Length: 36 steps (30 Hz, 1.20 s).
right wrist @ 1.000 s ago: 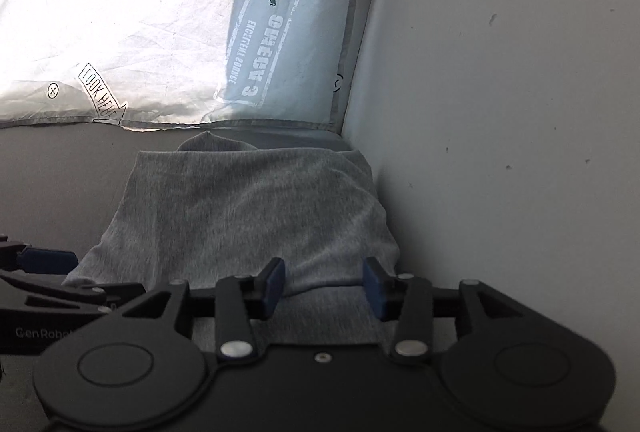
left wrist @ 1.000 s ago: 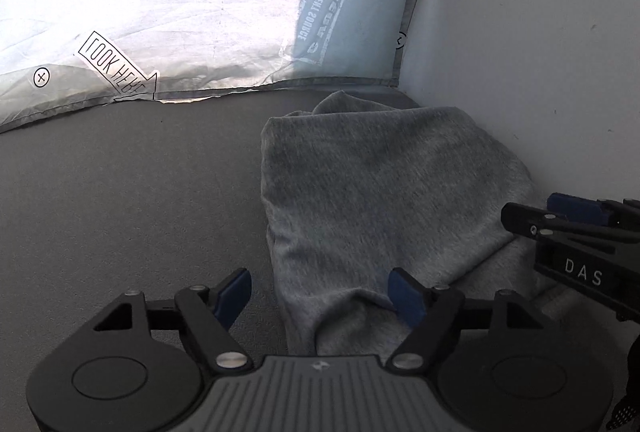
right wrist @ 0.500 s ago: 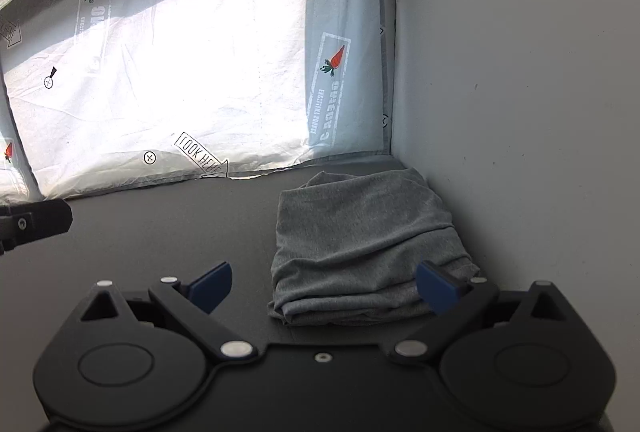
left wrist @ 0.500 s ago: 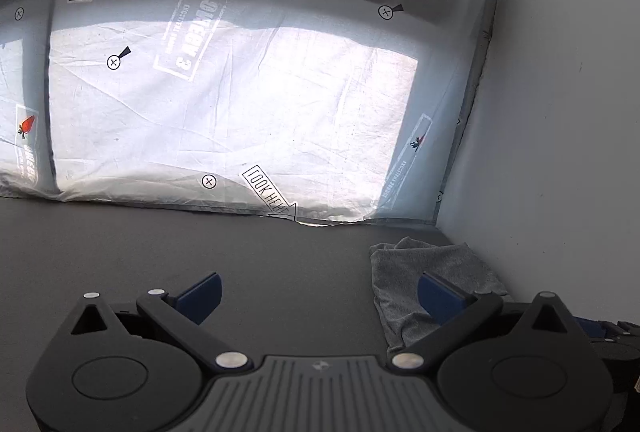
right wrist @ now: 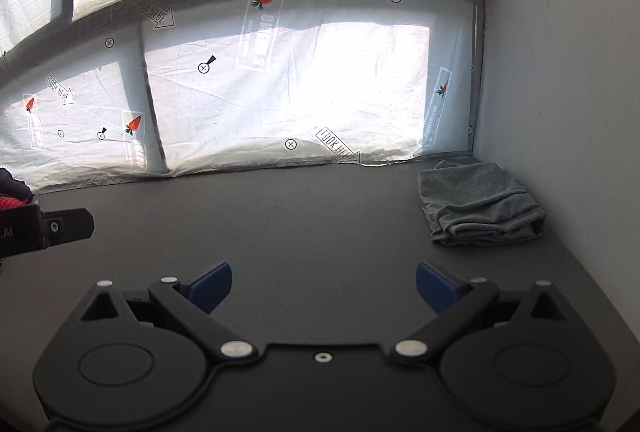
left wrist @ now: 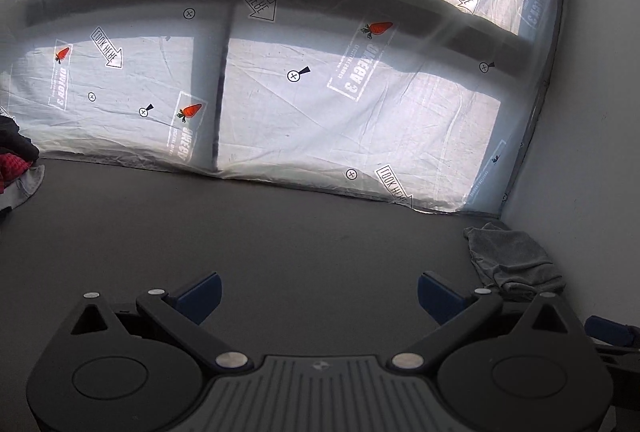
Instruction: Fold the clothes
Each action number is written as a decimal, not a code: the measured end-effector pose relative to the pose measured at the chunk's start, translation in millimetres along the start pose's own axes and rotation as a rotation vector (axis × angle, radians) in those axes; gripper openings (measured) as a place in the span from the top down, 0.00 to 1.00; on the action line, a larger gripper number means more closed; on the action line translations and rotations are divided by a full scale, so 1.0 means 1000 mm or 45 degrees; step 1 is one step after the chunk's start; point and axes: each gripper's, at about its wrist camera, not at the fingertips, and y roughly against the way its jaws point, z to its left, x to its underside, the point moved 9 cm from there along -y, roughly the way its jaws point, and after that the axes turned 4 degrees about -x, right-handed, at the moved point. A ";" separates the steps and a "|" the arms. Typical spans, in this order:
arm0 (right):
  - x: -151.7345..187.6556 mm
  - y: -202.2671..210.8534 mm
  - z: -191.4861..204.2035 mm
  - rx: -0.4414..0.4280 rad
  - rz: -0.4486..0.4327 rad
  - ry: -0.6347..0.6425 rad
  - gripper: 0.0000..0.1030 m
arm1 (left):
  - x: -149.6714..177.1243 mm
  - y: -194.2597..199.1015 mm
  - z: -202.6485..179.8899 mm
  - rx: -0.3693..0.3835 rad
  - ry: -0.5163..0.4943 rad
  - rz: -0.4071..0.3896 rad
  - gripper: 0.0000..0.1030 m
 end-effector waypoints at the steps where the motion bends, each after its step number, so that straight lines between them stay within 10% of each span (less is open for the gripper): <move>1: 0.004 0.010 0.014 -0.009 0.001 0.009 0.03 | 0.002 0.008 0.015 -0.013 -0.008 0.007 0.00; 17: 0.059 0.112 0.140 -0.086 0.079 -0.011 0.02 | 0.029 0.109 0.124 -0.034 -0.034 0.007 0.00; 36: 0.069 0.119 0.166 -0.056 0.083 0.054 0.02 | 0.044 0.119 0.158 -0.085 -0.020 0.054 0.00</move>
